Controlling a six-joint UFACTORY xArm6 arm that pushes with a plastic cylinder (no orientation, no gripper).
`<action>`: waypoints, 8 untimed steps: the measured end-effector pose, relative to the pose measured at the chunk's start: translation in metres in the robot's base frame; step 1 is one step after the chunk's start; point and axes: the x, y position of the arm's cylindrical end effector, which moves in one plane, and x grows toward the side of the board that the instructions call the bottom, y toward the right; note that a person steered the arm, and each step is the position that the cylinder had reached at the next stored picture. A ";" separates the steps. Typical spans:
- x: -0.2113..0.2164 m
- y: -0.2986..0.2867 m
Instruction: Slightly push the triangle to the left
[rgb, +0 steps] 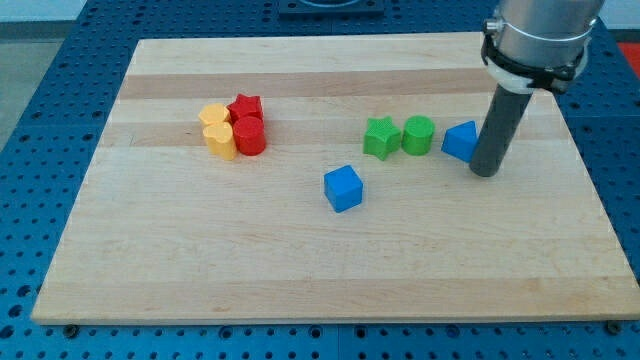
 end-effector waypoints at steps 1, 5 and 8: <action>-0.001 0.004; -0.020 0.018; -0.021 0.013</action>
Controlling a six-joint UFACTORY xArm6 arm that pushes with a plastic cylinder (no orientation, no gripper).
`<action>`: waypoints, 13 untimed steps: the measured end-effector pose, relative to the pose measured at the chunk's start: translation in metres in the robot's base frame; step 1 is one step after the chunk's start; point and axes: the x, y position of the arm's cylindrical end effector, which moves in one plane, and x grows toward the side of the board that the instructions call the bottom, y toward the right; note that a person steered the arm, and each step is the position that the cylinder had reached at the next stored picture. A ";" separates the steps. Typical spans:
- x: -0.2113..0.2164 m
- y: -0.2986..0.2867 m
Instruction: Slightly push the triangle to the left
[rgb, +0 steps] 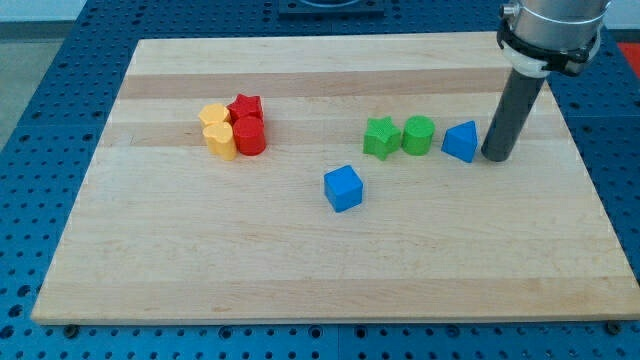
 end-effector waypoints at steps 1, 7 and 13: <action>0.000 -0.004; -0.004 -0.008; -0.005 -0.014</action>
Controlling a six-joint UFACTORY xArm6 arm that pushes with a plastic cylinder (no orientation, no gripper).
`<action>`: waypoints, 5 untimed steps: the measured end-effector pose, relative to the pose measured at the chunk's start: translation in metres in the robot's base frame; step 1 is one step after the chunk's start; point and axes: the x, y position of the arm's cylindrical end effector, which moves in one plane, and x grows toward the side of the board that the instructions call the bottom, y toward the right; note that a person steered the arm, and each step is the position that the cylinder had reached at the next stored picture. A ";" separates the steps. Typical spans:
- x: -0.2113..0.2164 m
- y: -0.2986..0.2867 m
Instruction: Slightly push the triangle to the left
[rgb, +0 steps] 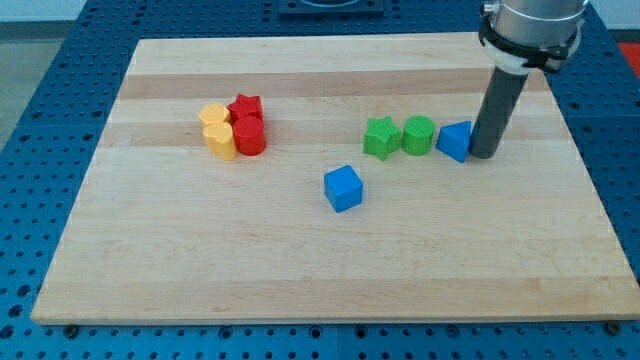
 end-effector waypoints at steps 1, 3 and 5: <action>-0.002 0.000; -0.007 -0.005; -0.007 -0.004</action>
